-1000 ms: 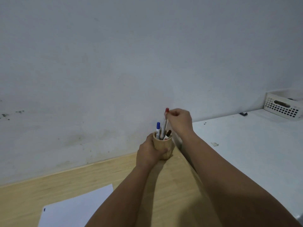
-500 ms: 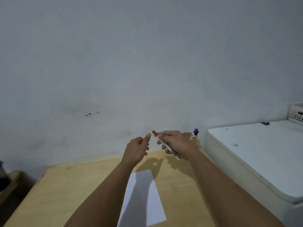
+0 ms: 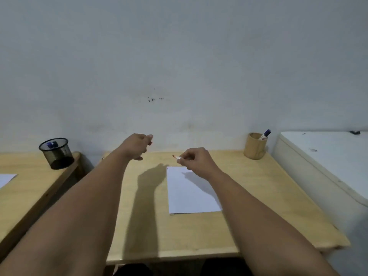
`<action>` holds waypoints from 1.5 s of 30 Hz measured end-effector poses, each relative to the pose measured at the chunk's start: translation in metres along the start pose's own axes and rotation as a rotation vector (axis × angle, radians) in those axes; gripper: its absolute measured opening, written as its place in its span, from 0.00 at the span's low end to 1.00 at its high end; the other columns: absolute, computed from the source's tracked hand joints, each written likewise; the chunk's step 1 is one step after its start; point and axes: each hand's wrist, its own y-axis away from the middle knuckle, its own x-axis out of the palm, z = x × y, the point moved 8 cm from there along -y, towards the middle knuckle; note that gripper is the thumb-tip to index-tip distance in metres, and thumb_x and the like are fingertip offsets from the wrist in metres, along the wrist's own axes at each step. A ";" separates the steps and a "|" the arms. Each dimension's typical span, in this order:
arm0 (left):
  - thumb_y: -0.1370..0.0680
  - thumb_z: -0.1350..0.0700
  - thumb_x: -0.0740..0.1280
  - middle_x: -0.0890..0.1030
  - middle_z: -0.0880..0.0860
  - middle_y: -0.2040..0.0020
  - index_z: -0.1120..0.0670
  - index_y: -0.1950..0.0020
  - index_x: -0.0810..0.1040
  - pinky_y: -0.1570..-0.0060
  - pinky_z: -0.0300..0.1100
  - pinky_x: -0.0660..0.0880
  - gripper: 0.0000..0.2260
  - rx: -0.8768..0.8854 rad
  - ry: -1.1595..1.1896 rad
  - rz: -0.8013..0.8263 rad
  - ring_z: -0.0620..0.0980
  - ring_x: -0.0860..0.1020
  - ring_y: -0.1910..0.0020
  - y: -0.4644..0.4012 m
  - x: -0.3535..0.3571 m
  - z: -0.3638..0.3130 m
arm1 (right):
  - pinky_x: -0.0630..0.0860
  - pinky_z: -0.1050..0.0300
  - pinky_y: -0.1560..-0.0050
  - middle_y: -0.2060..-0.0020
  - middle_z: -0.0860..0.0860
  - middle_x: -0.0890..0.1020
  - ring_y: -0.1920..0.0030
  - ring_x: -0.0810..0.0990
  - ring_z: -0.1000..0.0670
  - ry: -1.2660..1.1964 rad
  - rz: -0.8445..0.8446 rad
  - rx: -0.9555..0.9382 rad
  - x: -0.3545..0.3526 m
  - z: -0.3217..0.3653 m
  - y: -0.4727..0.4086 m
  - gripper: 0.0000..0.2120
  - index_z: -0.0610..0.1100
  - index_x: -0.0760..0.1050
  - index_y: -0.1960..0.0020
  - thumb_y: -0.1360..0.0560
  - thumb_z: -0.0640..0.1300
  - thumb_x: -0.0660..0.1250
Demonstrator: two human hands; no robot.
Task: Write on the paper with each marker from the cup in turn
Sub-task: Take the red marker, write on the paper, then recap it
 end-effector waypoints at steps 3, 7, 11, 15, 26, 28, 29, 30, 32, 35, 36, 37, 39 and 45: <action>0.16 0.42 0.61 0.80 0.52 0.58 0.55 0.53 0.79 0.54 0.47 0.75 0.18 0.073 -0.312 -0.103 0.53 0.78 0.59 -0.004 -0.034 0.014 | 0.75 0.60 0.65 0.57 0.44 0.85 0.68 0.80 0.54 -0.212 -0.114 0.141 -0.009 -0.022 -0.004 0.05 0.44 0.77 0.44 0.17 0.43 0.72; 0.16 0.42 0.61 0.81 0.54 0.49 0.52 0.47 0.76 0.53 0.48 0.74 0.14 0.073 -0.677 -0.035 0.57 0.79 0.48 -0.005 0.007 0.047 | 0.83 0.53 0.62 0.55 0.41 0.83 0.61 0.83 0.44 -0.728 -0.131 0.338 0.003 -0.028 -0.014 0.07 0.43 0.80 0.45 0.15 0.35 0.64; 0.18 0.45 0.62 0.82 0.52 0.48 0.51 0.45 0.77 0.56 0.46 0.73 0.11 0.063 -0.745 -0.046 0.56 0.80 0.49 -0.008 0.051 0.075 | 0.87 0.46 0.54 0.54 0.39 0.87 0.56 0.87 0.40 -1.130 -0.068 0.384 0.014 -0.020 -0.027 0.10 0.37 0.84 0.42 0.19 0.32 0.66; 0.17 0.46 0.60 0.82 0.51 0.49 0.52 0.47 0.79 0.56 0.46 0.72 0.12 0.079 -0.689 -0.101 0.55 0.80 0.51 -0.019 0.074 0.085 | 0.83 0.56 0.62 0.57 0.45 0.86 0.62 0.86 0.49 -0.968 -0.076 0.333 0.016 -0.029 -0.042 0.05 0.42 0.83 0.43 0.17 0.36 0.70; 0.25 0.41 0.67 0.78 0.49 0.43 0.49 0.34 0.78 0.49 0.52 0.73 0.22 0.404 -0.581 -0.360 0.54 0.76 0.46 0.036 0.078 0.053 | 0.69 0.57 0.67 0.68 0.49 0.86 0.68 0.77 0.47 -0.413 -0.196 0.338 0.042 -0.060 -0.049 0.08 0.47 0.83 0.62 0.25 0.47 0.72; 0.25 0.38 0.66 0.79 0.47 0.41 0.49 0.36 0.80 0.47 0.52 0.73 0.23 0.497 -0.578 -0.243 0.53 0.76 0.43 0.051 0.087 0.051 | 0.72 0.58 0.67 0.68 0.51 0.86 0.70 0.79 0.50 -0.350 -0.206 0.310 0.048 -0.057 -0.051 0.14 0.47 0.80 0.64 0.23 0.53 0.75; 0.25 0.35 0.66 0.79 0.47 0.37 0.48 0.36 0.80 0.44 0.52 0.73 0.24 0.509 -0.588 -0.177 0.53 0.75 0.39 0.056 0.092 0.054 | 0.73 0.58 0.67 0.69 0.51 0.86 0.70 0.79 0.51 -0.323 -0.212 0.295 0.051 -0.056 -0.052 0.17 0.47 0.79 0.65 0.22 0.55 0.75; 0.25 0.33 0.65 0.78 0.47 0.33 0.47 0.33 0.80 0.39 0.53 0.72 0.27 0.513 -0.608 -0.117 0.53 0.74 0.33 0.058 0.096 0.058 | 0.73 0.58 0.67 0.69 0.51 0.86 0.71 0.79 0.51 -0.309 -0.210 0.287 0.054 -0.057 -0.053 0.18 0.46 0.79 0.65 0.21 0.55 0.74; 0.25 0.28 0.63 0.73 0.48 0.24 0.45 0.28 0.76 0.31 0.55 0.69 0.32 0.505 -0.647 -0.025 0.53 0.67 0.23 0.061 0.103 0.068 | 0.72 0.58 0.69 0.68 0.47 0.85 0.72 0.78 0.48 -0.323 -0.190 0.290 0.062 -0.059 -0.052 0.16 0.47 0.78 0.65 0.21 0.51 0.74; 0.24 0.26 0.58 0.68 0.48 0.19 0.44 0.24 0.72 0.25 0.55 0.64 0.35 0.496 -0.686 0.036 0.52 0.61 0.18 0.063 0.110 0.082 | 0.75 0.59 0.70 0.64 0.36 0.86 0.71 0.80 0.46 -0.281 -0.173 0.299 0.069 -0.069 -0.047 0.13 0.45 0.78 0.63 0.21 0.45 0.73; 0.24 0.26 0.58 0.67 0.48 0.19 0.45 0.23 0.72 0.24 0.55 0.63 0.35 0.497 -0.689 0.038 0.52 0.60 0.18 0.064 0.111 0.085 | 0.76 0.59 0.70 0.62 0.36 0.87 0.70 0.82 0.47 -0.254 -0.179 0.292 0.070 -0.072 -0.046 0.13 0.46 0.77 0.63 0.21 0.45 0.73; 0.24 0.26 0.57 0.67 0.49 0.19 0.45 0.23 0.71 0.23 0.54 0.62 0.36 0.493 -0.685 0.038 0.52 0.60 0.18 0.065 0.112 0.087 | 0.77 0.59 0.69 0.61 0.36 0.88 0.70 0.82 0.47 -0.238 -0.190 0.284 0.070 -0.074 -0.044 0.13 0.46 0.77 0.64 0.22 0.44 0.73; 0.24 0.25 0.55 0.63 0.48 0.17 0.46 0.20 0.68 0.20 0.54 0.58 0.38 0.470 -0.669 0.053 0.50 0.58 0.17 0.065 0.113 0.091 | 0.77 0.59 0.68 0.61 0.36 0.88 0.70 0.82 0.47 -0.234 -0.209 0.275 0.070 -0.076 -0.044 0.13 0.46 0.76 0.65 0.23 0.44 0.72; 0.25 0.23 0.52 0.55 0.49 0.15 0.48 0.16 0.58 0.17 0.51 0.48 0.44 0.396 -0.662 0.116 0.48 0.50 0.16 0.065 0.116 0.096 | 0.79 0.56 0.66 0.61 0.35 0.87 0.68 0.83 0.47 -0.222 -0.210 0.258 0.072 -0.078 -0.045 0.13 0.46 0.76 0.67 0.25 0.43 0.71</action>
